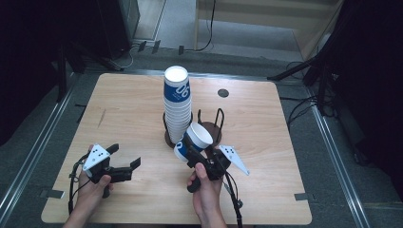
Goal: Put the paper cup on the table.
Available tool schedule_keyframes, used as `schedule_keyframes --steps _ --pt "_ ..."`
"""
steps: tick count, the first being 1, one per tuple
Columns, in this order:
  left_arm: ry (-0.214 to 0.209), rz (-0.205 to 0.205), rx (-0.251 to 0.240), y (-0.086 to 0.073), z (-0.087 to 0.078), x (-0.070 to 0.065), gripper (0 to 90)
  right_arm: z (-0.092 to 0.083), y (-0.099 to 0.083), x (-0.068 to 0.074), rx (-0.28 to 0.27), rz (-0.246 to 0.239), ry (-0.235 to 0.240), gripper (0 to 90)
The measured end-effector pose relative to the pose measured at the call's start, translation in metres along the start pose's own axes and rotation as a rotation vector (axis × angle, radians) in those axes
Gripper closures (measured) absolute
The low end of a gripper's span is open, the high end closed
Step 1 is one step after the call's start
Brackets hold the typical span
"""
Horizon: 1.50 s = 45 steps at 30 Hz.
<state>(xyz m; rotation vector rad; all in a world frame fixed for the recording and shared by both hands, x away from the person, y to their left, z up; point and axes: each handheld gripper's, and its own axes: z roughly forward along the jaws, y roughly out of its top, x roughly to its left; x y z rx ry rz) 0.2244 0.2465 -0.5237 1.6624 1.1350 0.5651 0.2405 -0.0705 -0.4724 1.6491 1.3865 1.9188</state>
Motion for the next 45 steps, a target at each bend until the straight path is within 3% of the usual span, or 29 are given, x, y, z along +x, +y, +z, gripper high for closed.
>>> schedule_keyframes --steps 3,5,8,13,22,33,37,43,45 --pt "0.018 0.002 0.019 -0.001 0.0 0.004 0.9 -0.001 0.0 0.0 -0.015 -0.047 -0.009 21.7" --pt "0.04 -0.002 0.024 -0.002 -0.001 0.009 0.9 -0.003 0.002 0.0 -0.04 -0.126 -0.025 21.7" --pt "0.061 -0.007 0.019 -0.003 -0.003 0.012 0.9 -0.004 0.003 -0.001 -0.05 -0.166 -0.029 21.6" --pt "0.1 -0.049 0.015 -0.006 -0.009 0.028 0.9 -0.008 0.008 -0.007 -0.07 -0.26 -0.041 21.5" --pt "0.15 -0.073 0.022 -0.012 -0.016 0.048 0.9 -0.015 0.015 -0.018 -0.089 -0.326 -0.084 21.2" --pt "0.163 -0.103 0.003 -0.016 -0.024 0.065 0.9 -0.023 0.026 -0.035 -0.124 -0.375 -0.131 21.3" --pt "0.172 -0.108 0.002 -0.018 -0.025 0.072 0.9 -0.026 0.031 -0.043 -0.126 -0.414 -0.159 21.2" --pt "0.129 -0.136 -0.027 -0.022 -0.023 0.074 1.0 -0.03 0.036 -0.054 -0.133 -0.437 -0.193 21.0" --pt "0.132 -0.124 -0.021 -0.024 -0.021 0.072 0.9 -0.031 0.038 -0.057 -0.136 -0.45 -0.212 21.0"
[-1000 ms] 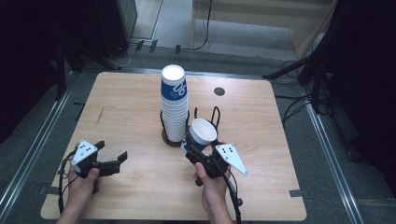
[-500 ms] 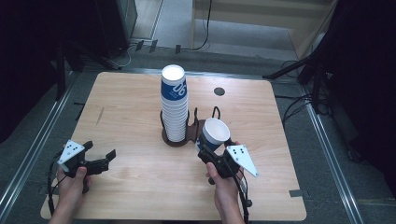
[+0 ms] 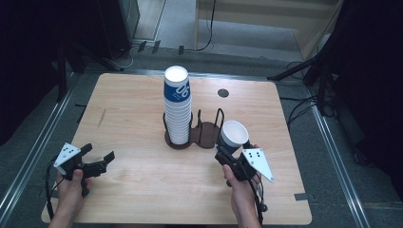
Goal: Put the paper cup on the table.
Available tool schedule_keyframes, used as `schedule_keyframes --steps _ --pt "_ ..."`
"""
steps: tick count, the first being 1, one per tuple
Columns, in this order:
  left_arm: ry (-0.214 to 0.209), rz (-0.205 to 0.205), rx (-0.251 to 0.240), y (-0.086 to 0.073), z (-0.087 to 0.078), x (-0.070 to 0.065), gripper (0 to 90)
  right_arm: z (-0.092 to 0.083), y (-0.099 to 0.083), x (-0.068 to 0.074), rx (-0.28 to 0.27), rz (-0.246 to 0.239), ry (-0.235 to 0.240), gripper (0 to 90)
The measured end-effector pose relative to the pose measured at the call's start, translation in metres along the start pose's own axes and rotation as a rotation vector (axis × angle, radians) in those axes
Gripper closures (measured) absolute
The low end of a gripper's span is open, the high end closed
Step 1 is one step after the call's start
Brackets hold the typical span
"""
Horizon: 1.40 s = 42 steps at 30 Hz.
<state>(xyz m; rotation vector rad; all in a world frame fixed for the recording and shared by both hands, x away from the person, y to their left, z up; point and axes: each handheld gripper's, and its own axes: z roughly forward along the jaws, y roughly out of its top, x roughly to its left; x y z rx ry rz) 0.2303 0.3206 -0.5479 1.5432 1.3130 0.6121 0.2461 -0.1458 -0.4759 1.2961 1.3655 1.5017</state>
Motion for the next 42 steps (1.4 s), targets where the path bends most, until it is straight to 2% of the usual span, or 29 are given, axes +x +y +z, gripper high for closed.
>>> schedule_keyframes --steps 5,8,10,11,13,16,20,22,28,32,36,42 --pt "0.005 0.017 0.001 -0.003 0.003 -0.004 0.9 0.0 0.001 -0.01 0.011 -0.025 -0.031 20.9" --pt "-0.007 0.038 -0.006 -0.004 0.003 -0.006 0.9 0.002 0.003 -0.022 0.006 -0.042 -0.054 20.9" --pt "-0.014 0.043 -0.008 -0.004 0.003 -0.007 0.9 0.003 0.003 -0.024 0.005 -0.049 -0.061 20.9" --pt "-0.015 0.034 -0.014 -0.004 0.002 -0.006 0.9 0.004 0.003 -0.029 0.003 -0.067 -0.078 20.9" --pt "-0.015 0.029 -0.016 -0.004 0.002 -0.005 0.9 0.005 0.003 -0.032 0.001 -0.077 -0.081 20.9" --pt "-0.018 0.02 -0.023 -0.005 0.001 -0.004 1.0 0.009 0.0 -0.044 0.006 -0.077 -0.108 21.0" --pt "-0.023 0.018 -0.029 -0.005 0.001 -0.004 0.9 0.013 -0.002 -0.051 0.021 -0.082 -0.139 20.9" --pt "-0.027 0.016 -0.031 -0.005 0.001 -0.004 1.0 0.018 -0.005 -0.058 0.034 -0.059 -0.152 20.8" --pt "-0.025 0.015 -0.027 -0.004 0.002 -0.004 1.0 0.027 -0.011 -0.063 0.003 -0.075 -0.177 20.6" --pt "-0.027 0.015 -0.029 -0.005 0.001 -0.004 1.0 0.032 -0.012 -0.066 0.006 -0.084 -0.179 20.5" --pt "-0.03 0.015 -0.026 -0.005 0.001 -0.005 1.0 0.041 -0.013 -0.072 0.011 -0.065 -0.2 20.3" --pt "-0.032 0.012 -0.031 -0.005 0.0 -0.004 1.0 0.052 -0.018 -0.079 0.033 -0.072 -0.242 20.0"
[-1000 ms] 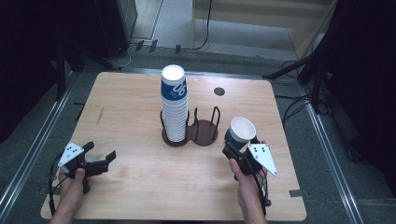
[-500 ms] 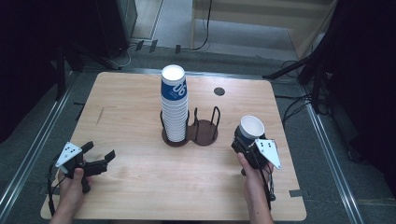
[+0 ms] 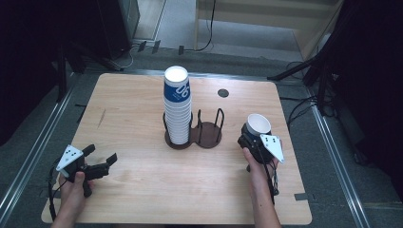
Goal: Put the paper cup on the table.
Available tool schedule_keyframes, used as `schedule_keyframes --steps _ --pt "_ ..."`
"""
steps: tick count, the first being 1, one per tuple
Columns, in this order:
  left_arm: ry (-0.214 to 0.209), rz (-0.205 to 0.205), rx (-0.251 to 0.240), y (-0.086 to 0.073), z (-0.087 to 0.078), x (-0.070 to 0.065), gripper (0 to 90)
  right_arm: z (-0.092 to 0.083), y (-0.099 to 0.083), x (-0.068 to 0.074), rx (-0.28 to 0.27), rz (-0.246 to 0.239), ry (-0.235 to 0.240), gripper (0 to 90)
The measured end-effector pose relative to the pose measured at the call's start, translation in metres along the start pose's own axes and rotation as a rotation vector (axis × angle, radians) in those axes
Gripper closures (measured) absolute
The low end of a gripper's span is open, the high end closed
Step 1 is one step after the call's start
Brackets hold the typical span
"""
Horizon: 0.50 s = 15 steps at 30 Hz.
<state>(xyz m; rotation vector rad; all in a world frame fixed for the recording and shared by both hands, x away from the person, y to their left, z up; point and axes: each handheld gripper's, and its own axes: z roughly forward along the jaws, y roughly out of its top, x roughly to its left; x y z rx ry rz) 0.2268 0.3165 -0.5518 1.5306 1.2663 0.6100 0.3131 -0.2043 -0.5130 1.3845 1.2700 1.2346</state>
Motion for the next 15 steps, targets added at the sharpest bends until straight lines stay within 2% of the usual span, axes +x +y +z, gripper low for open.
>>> schedule_keyframes --steps 7,12,15 --pt "0.001 0.002 -0.001 0.0 0.0 0.0 1.0 0.017 -0.006 -0.007 0.028 -0.059 -0.009 20.3" --pt "0.001 0.004 0.0 0.0 0.0 0.0 0.9 0.028 -0.007 -0.012 0.057 -0.06 -0.016 20.4" --pt "0.001 0.004 -0.001 0.0 0.0 0.0 1.0 0.033 -0.008 -0.014 0.068 -0.015 -0.035 20.2"
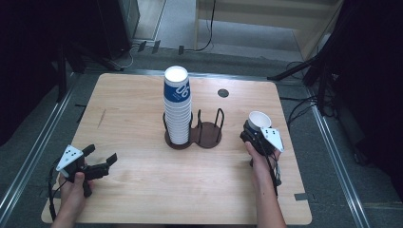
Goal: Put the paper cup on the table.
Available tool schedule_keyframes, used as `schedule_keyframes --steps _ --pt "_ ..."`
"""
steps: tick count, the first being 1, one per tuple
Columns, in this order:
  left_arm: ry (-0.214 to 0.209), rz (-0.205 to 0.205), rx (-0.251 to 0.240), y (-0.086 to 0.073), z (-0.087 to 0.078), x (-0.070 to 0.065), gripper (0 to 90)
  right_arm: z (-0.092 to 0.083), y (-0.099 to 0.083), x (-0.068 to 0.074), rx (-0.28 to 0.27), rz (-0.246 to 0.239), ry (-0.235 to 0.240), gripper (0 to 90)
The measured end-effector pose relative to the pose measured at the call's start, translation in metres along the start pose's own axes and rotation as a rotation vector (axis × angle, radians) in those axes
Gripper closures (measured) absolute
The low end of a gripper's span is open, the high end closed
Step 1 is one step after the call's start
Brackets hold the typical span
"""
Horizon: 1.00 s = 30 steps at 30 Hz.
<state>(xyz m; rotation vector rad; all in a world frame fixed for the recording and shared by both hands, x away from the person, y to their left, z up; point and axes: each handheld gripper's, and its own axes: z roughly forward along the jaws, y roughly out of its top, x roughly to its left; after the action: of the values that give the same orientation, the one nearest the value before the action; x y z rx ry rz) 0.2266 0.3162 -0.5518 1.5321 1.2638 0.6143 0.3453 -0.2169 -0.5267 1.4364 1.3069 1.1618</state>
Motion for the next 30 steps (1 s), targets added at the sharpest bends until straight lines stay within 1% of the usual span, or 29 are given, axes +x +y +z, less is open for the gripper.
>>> schedule_keyframes --steps 1,4,6,8,10,12,17,19,22,28,30 --pt "-0.001 -0.001 0.001 0.0 0.0 0.0 1.0 0.002 0.0 0.0 0.004 -0.005 -0.009 20.2" --pt "0.003 -0.002 -0.001 0.0 0.0 0.0 0.9 0.007 -0.002 0.0 0.022 -0.009 -0.005 20.1" --pt "0.004 -0.006 -0.003 0.0 0.0 0.0 1.0 0.009 -0.002 0.001 0.03 0.007 0.004 20.0" --pt "0.005 -0.012 -0.004 0.0 0.0 0.001 0.9 0.011 -0.001 0.0 0.034 0.016 -0.002 19.8" --pt "0.003 -0.013 -0.004 0.0 -0.001 0.001 0.9 0.012 -0.001 -0.002 0.057 0.047 -0.005 19.6" --pt "0.004 -0.015 -0.005 0.0 -0.001 0.001 0.9 0.013 -0.003 -0.004 0.076 0.04 -0.017 19.4" --pt "0.021 -0.012 0.004 0.0 0.0 0.001 0.9 0.015 -0.007 -0.007 0.089 0.03 -0.035 19.1" --pt "0.019 -0.014 0.006 0.0 0.0 0.001 0.9 0.016 -0.007 -0.007 0.096 0.033 -0.026 19.1" --pt "0.012 -0.022 0.008 0.0 -0.001 0.002 0.0 0.016 -0.007 -0.006 0.106 0.019 -0.014 19.0" --pt "0.01 -0.023 0.01 0.0 -0.001 0.002 0.0 0.015 -0.005 -0.007 0.132 0.019 -0.007 18.7" --pt "0.011 -0.024 0.01 0.0 -0.001 0.002 0.0 0.014 -0.005 -0.008 0.142 0.01 -0.005 18.1"
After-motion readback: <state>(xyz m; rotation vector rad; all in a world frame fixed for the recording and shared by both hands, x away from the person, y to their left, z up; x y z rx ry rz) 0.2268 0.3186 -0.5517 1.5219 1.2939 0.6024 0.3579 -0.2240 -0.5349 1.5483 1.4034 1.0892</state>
